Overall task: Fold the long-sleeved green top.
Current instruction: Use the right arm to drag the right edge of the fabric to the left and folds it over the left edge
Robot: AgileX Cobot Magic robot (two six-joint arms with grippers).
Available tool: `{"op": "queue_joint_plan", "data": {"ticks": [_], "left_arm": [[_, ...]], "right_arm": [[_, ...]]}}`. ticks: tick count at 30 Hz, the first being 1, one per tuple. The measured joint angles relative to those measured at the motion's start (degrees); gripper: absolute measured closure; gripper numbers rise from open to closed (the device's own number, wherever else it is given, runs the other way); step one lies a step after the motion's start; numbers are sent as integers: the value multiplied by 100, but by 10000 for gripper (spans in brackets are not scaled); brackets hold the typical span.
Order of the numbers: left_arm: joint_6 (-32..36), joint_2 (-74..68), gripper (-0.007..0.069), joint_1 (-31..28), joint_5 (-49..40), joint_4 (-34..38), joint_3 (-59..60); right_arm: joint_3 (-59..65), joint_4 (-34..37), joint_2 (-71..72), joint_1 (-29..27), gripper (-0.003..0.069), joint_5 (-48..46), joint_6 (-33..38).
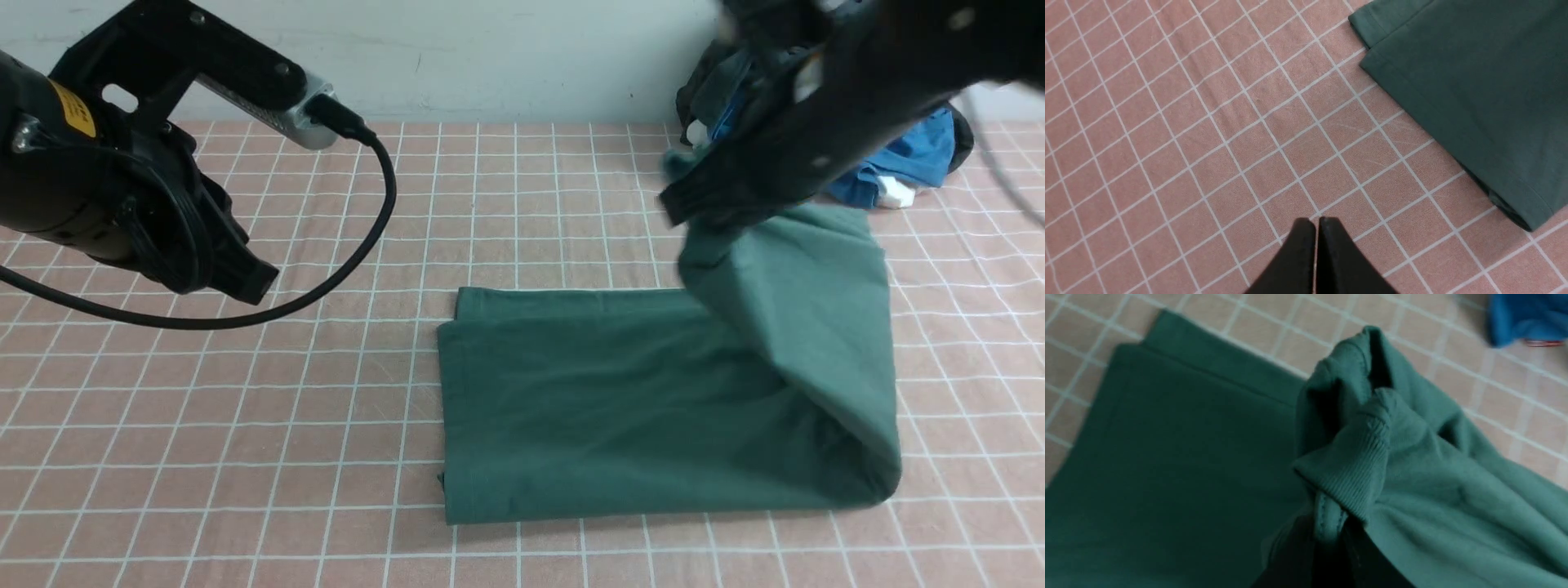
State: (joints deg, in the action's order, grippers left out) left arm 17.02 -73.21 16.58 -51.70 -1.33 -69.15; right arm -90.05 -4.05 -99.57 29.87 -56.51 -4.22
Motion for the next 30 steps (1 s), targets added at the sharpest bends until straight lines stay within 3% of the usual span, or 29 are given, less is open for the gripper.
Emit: {"op": "queue_joint_plan", "data": {"ticks": [5, 11, 13, 17, 20, 22, 27, 30], "left_arm": [[-12, 0, 628, 0, -59, 26, 0], [-12, 0, 628, 0, -65, 26, 0], [-12, 0, 628, 0, -65, 32, 14], [-12, 0, 628, 0, -71, 57, 56], [-12, 0, 628, 0, -71, 68, 52], [-12, 0, 628, 0, -71, 68, 52], [-12, 5, 628, 0, -55, 68, 52], [-25, 63, 628, 0, -31, 133, 57]], "right_arm": [[0, 649, -886, 499, 624, 821, -123], [0, 1585, -1614, 556, 597, 1399, 29], [0, 1922, -1703, 556, 547, 1471, 302], [-361, 2323, -1695, 550, 354, 1232, 895], [-759, 2224, -1658, 517, 246, 856, 993], [-1100, 1766, -1616, 463, 200, 419, 936], [-1063, 585, -1612, 429, 189, -145, 508], [-800, 375, -1727, 429, 198, -97, 422]]}}
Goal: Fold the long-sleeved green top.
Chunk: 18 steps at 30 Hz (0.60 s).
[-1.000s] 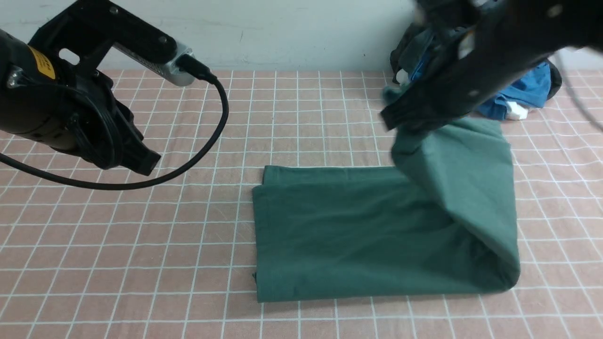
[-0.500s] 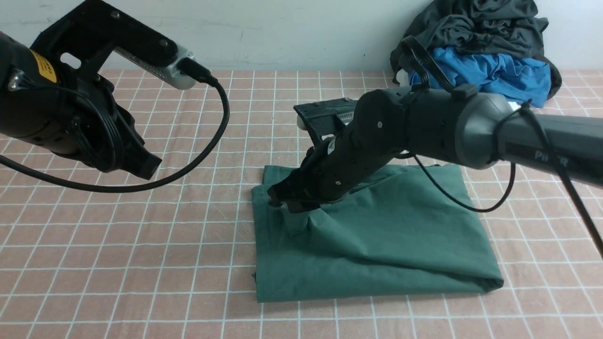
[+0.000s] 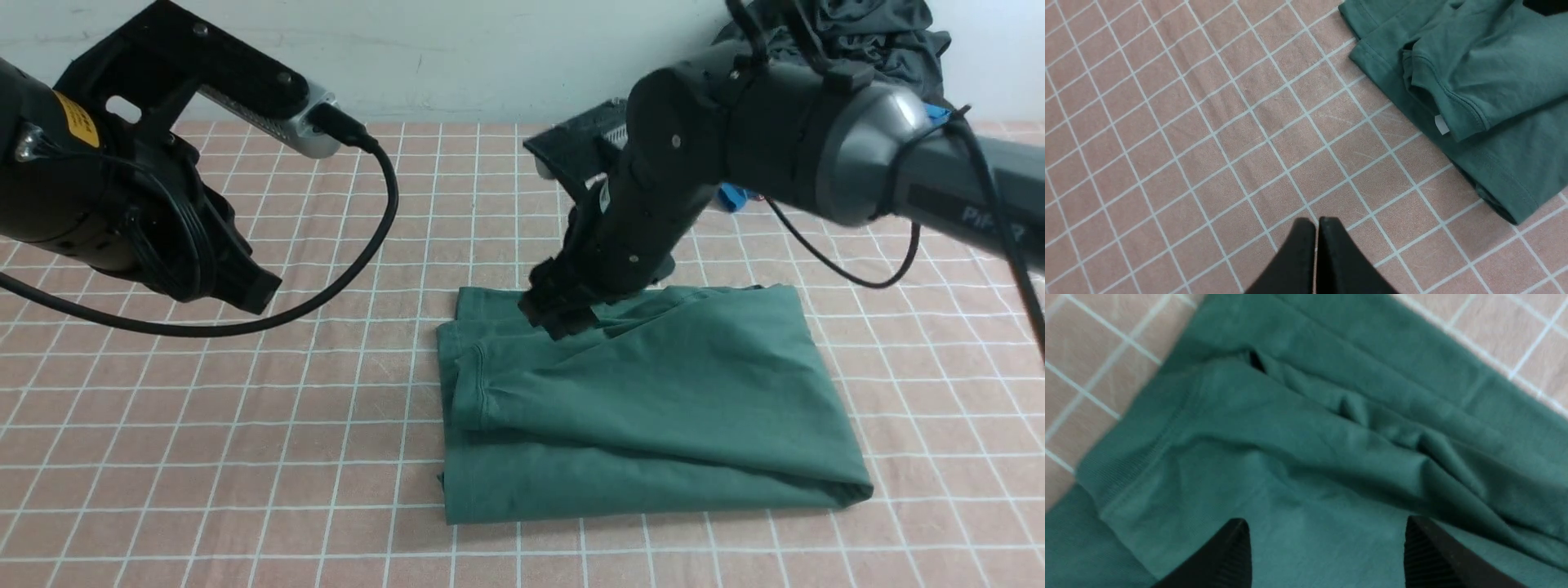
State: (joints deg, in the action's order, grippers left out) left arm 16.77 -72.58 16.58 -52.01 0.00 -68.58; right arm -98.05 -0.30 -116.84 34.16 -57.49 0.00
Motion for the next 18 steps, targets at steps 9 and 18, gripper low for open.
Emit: {"op": "queue_joint_plan", "data": {"ticks": [9, 18], "left_arm": [[-461, 1482, 628, 0, 1024, 66, 1306], [-717, 4130, 628, 0, 1623, 130, 3515]], "right_arm": [[376, -25, 263, 0, 264, 606, -66], [1759, -25, 2557, 0, 492, 1305, -86]]}}
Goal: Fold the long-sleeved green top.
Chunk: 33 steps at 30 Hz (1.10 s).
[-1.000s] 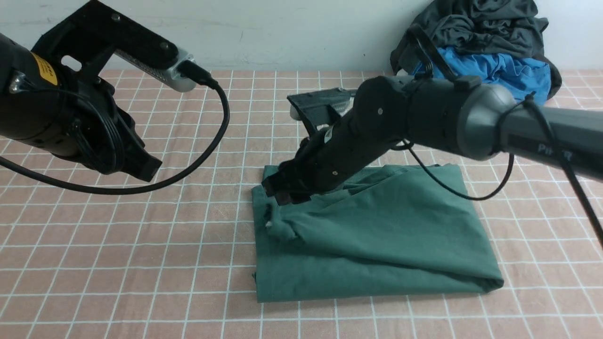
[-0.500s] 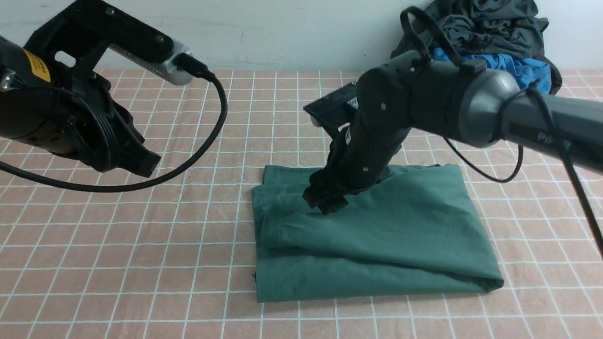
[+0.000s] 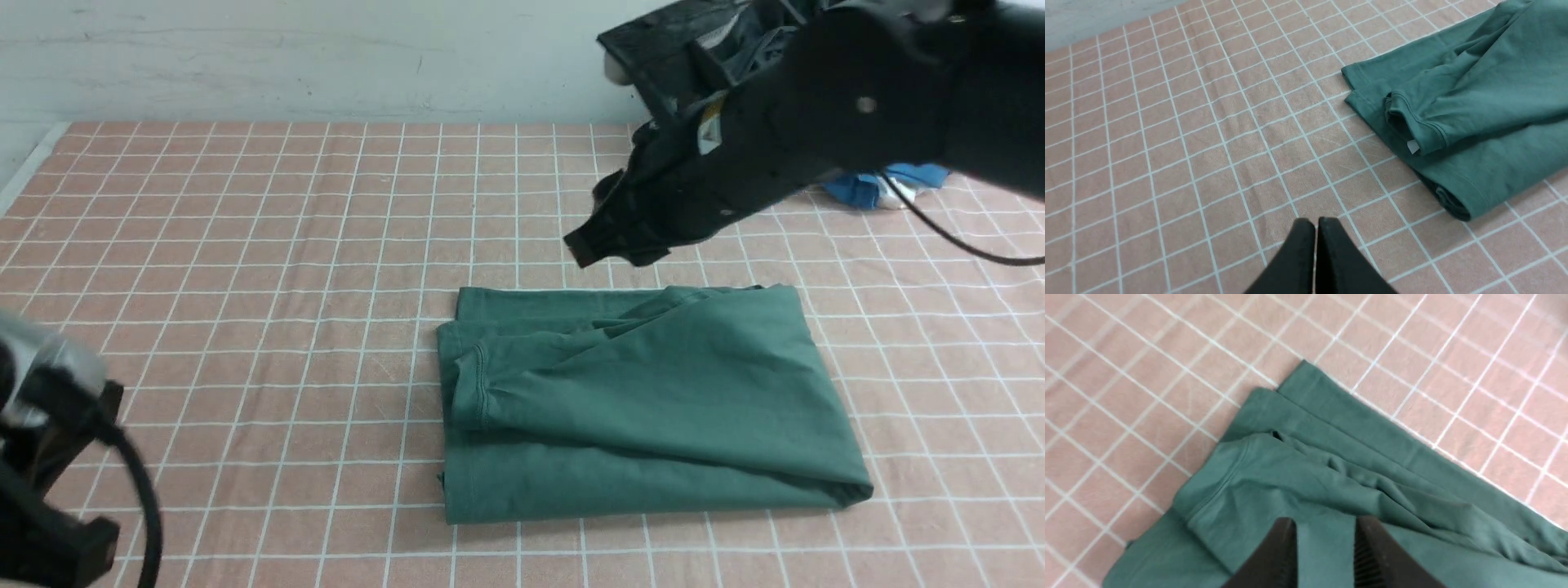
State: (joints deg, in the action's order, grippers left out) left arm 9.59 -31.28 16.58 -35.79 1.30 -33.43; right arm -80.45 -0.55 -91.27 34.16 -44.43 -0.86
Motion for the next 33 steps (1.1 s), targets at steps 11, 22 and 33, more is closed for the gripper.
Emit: {"op": "queue_joint_plan", "data": {"ticks": [11, 22, 33], "left_arm": [[-219, 1864, 628, 0, 196, 40, 761], [-225, 1984, 628, 0, 120, 40, 775], [-230, 1984, 628, 0, 110, 35, 775]], "right_arm": [[2278, 0, 3300, 0, 666, 1078, -20], [3487, -21, 6355, 0, 671, 1233, -27], [3543, -64, 7303, 0, 673, 1198, -49]]}}
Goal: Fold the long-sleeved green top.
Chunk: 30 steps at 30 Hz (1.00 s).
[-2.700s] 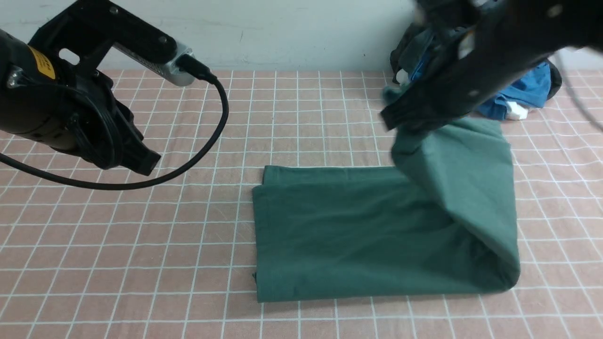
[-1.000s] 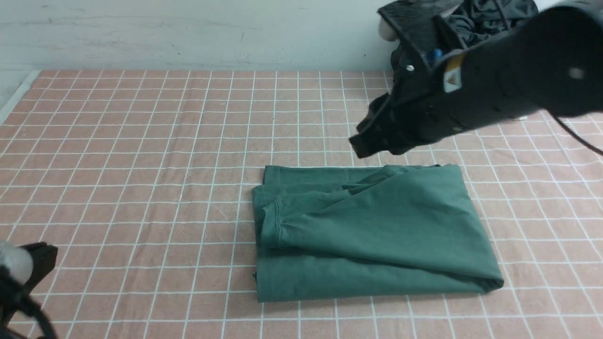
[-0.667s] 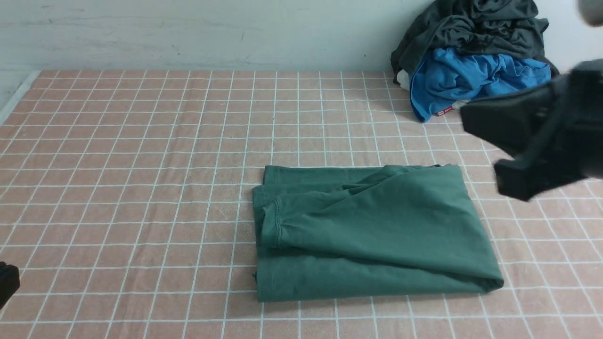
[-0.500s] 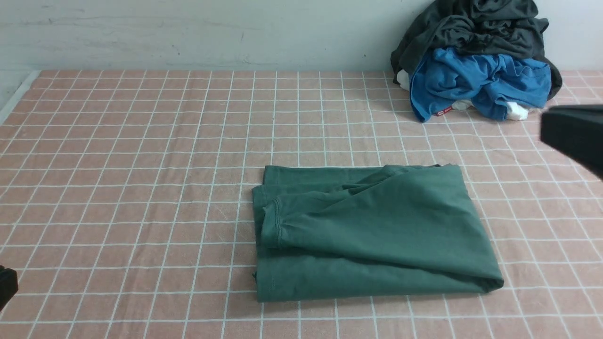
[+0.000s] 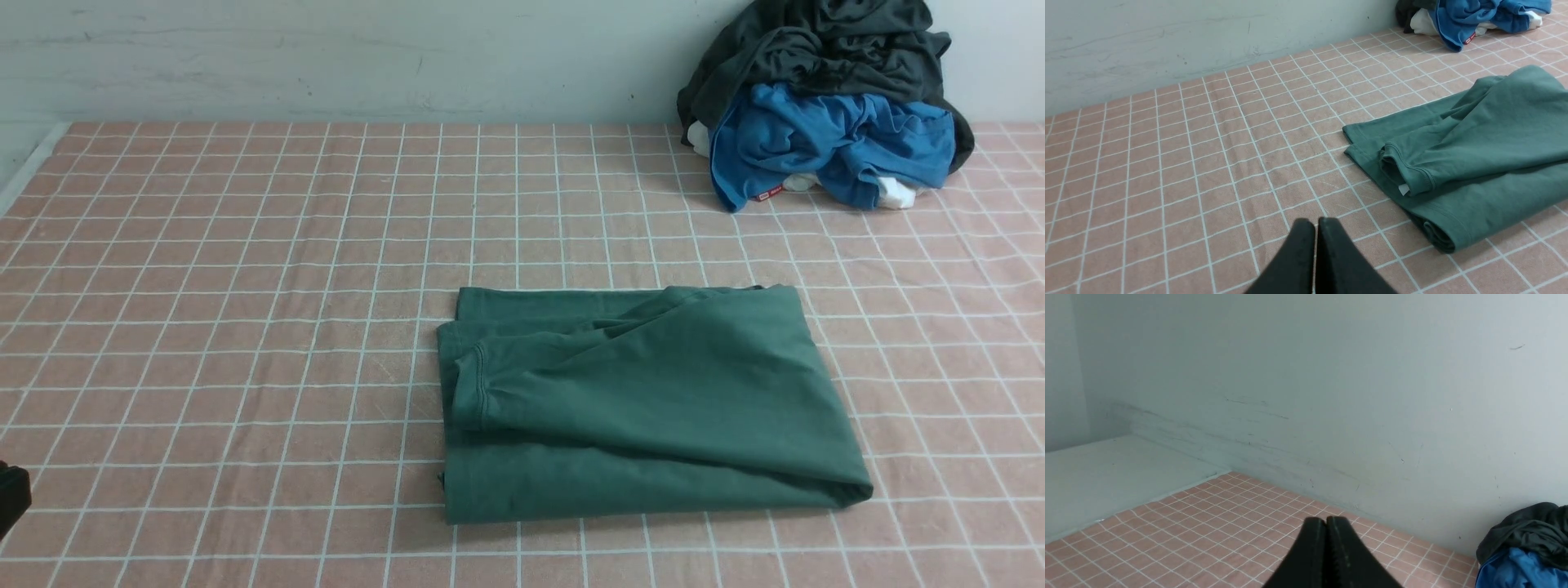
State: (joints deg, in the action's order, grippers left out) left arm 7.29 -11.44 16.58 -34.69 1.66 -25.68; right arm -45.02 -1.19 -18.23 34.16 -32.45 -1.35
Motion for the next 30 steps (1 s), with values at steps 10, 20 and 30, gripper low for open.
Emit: {"op": "queue_joint_plan", "data": {"ticks": [10, 20, 30], "left_arm": [[0, 0, 628, 0, 0, 0, 0], [0, 0, 628, 0, 0, 0, 0], [0, 0, 628, 0, -5, 4, 0]], "right_arm": [[10, 119, 0, 0, 673, -38, -13], [792, 326, 40, -81, 673, 663, -13], [2966, 322, 753, -2446, 673, 1601, -136]]}}
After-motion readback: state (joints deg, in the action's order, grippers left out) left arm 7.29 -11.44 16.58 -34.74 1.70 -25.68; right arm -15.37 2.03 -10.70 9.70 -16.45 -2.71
